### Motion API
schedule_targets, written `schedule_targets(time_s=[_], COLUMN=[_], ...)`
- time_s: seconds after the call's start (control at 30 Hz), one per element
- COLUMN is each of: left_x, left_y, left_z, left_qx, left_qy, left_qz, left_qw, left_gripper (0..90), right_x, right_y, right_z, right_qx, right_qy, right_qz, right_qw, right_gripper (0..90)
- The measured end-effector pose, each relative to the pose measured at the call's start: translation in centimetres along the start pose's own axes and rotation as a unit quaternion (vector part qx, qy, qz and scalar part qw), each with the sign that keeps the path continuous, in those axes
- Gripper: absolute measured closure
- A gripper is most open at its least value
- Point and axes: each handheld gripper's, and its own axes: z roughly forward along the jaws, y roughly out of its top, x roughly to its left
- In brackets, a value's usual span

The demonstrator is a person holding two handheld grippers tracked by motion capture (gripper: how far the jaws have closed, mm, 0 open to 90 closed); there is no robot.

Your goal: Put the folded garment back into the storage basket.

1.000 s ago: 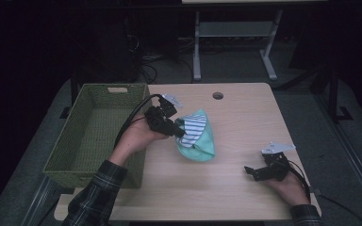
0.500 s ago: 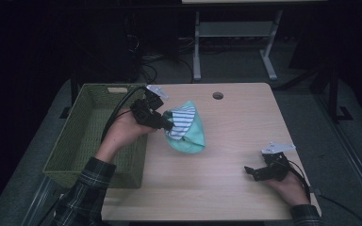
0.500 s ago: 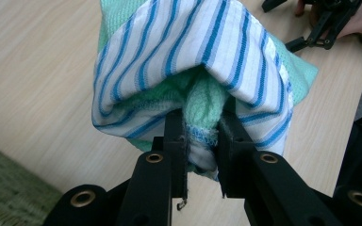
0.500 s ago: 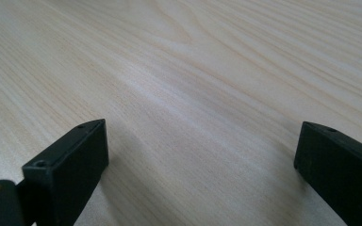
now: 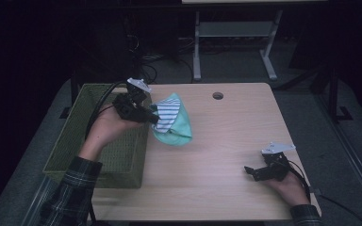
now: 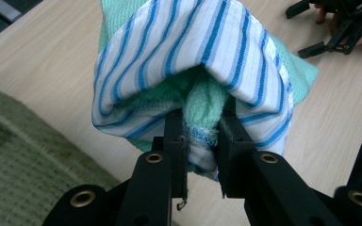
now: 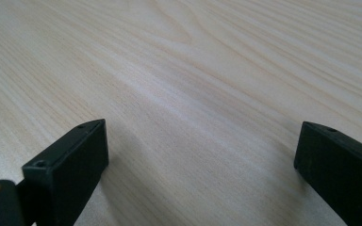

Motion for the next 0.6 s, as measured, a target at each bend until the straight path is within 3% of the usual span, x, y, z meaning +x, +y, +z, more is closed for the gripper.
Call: schedule_targets(time_s=[0.27, 0.6], left_x=[1.2, 3.2], left_y=[-1.3, -3.8], left_z=[-1.6, -4.2], left_qx=[-0.006, -0.017], left_qy=[0.018, 0.045], left_qz=[-0.02, -0.052], left_qw=[0.9996, 0.9975], left_gripper=[75.8, 75.7], right_x=[0.0, 0.0], right_y=[0.0, 0.0], right_z=[0.0, 0.0], right_qx=[0.0, 0.0], right_qy=[0.0, 0.0], right_qz=[0.0, 0.0], right_qw=[1.0, 1.0], right_gripper=[3.3, 3.3])
